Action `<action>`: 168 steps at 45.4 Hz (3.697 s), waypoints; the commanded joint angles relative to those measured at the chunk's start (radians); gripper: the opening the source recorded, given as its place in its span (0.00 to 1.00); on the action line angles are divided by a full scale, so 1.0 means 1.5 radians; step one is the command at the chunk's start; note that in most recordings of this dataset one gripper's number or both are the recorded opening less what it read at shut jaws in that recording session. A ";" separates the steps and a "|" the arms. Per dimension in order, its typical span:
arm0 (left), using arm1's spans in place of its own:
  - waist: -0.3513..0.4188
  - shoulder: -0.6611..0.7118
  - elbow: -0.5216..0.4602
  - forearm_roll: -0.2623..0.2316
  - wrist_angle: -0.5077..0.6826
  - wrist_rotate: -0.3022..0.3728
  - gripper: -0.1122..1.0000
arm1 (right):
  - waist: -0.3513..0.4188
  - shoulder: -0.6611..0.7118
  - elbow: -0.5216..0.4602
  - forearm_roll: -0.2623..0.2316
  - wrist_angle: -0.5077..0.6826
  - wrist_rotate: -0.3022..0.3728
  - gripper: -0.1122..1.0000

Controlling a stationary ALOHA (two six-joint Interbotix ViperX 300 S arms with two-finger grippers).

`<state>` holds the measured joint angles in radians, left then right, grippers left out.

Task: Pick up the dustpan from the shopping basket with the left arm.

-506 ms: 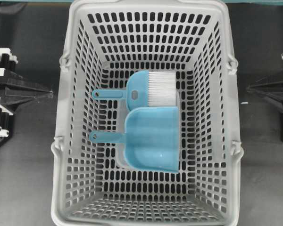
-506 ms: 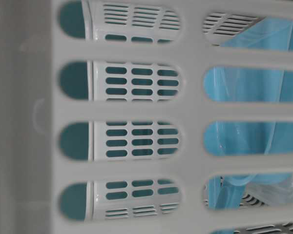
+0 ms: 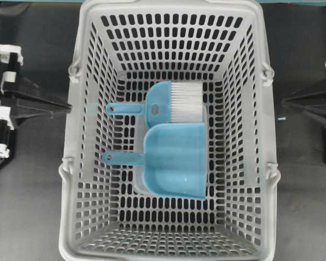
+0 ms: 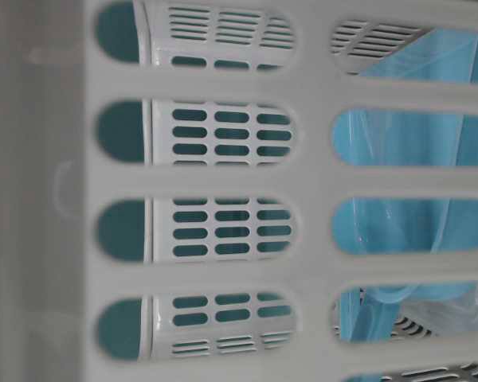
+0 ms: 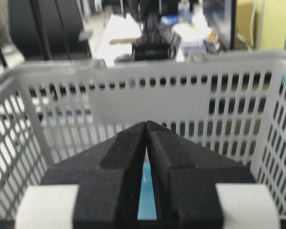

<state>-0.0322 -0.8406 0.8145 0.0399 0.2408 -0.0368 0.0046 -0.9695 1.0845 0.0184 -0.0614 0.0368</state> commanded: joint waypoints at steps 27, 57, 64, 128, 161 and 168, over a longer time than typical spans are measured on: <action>-0.007 0.222 -0.242 0.003 0.279 0.004 0.49 | 0.001 -0.009 -0.029 0.003 0.106 0.003 0.85; -0.055 0.550 -0.418 0.003 0.558 0.005 0.90 | 0.001 -0.057 -0.010 0.003 0.120 0.003 0.82; -0.055 0.582 -0.411 0.003 0.558 0.003 0.90 | 0.000 -0.067 -0.002 0.003 0.120 0.004 0.82; -0.040 0.419 -0.444 0.003 0.499 -0.006 0.37 | -0.006 -0.104 0.026 0.003 0.119 0.005 0.82; -0.050 0.414 -0.435 0.003 0.481 -0.007 0.37 | -0.006 -0.104 0.027 0.004 0.120 0.005 0.82; -0.050 0.414 -0.443 0.003 0.482 -0.007 0.37 | -0.006 -0.104 0.027 0.004 0.119 0.005 0.82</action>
<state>-0.1043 -0.1948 0.1749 0.0414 0.9710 -0.0460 -0.0031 -1.1305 1.1321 0.0215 0.1258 0.0430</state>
